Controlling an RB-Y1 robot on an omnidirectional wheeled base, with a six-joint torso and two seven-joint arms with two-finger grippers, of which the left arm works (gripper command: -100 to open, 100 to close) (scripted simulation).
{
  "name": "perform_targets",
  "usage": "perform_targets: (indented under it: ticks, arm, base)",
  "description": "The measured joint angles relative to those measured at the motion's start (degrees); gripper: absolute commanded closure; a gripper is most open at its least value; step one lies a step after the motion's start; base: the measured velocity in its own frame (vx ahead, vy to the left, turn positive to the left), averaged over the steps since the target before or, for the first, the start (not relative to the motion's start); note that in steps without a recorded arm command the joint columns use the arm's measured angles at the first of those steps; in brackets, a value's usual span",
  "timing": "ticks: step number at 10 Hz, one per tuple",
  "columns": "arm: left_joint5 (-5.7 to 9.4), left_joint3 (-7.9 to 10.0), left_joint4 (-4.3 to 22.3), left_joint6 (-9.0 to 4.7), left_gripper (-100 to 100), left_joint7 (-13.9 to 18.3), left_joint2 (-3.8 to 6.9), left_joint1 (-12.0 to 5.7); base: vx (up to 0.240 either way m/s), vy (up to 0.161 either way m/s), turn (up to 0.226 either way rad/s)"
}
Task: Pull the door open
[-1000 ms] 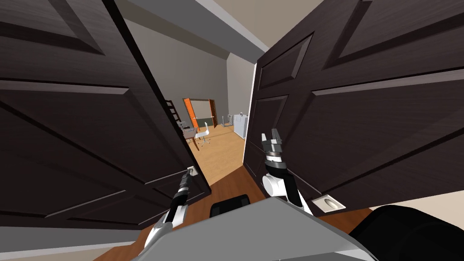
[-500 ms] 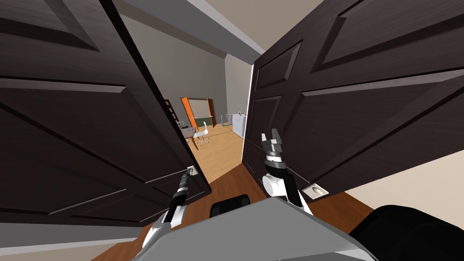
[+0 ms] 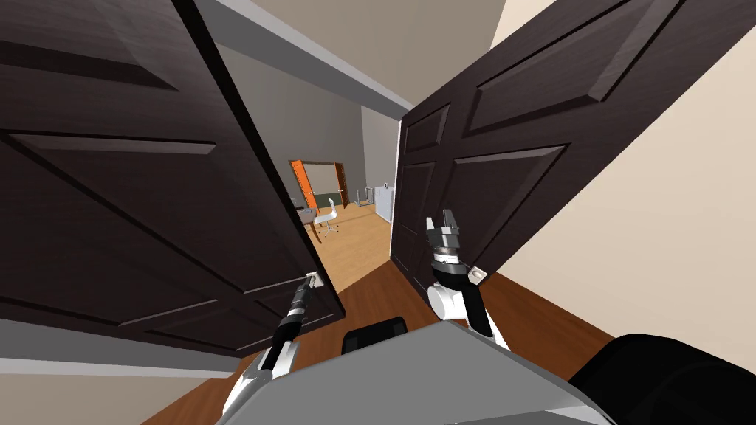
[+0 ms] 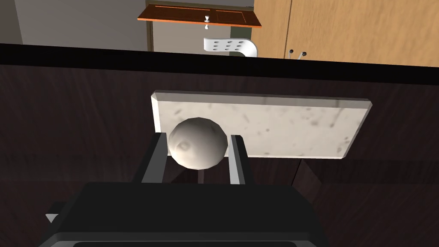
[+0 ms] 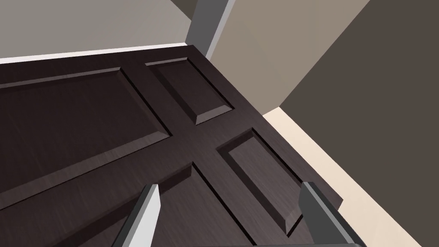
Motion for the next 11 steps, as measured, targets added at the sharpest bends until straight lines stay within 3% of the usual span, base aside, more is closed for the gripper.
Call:
perform_targets:
  ticks: [3,4,6,8,11]
  arm:
    - [-0.97,-1.26,1.05,-1.15,100,1.53,0.64,-0.01]
    - [-1.44,-1.77,-0.28,-1.34,100,2.28,0.91,0.7]
    - [-2.49,-2.86,1.84,-3.82,100,3.61,1.84,0.06]
    - [-3.59,-4.1,0.77,-4.48,100,5.18,2.56,1.31]
    - [-4.64,-5.09,1.65,-6.34,100,6.44,3.34,1.81]
  base:
    - [-0.159,0.062,-0.067]
    - [-0.202,0.047,-0.055]
    - [-0.208,0.058,-0.056]
    - [-0.225,0.077,-0.072]
    - [-0.143,0.043,-0.059]
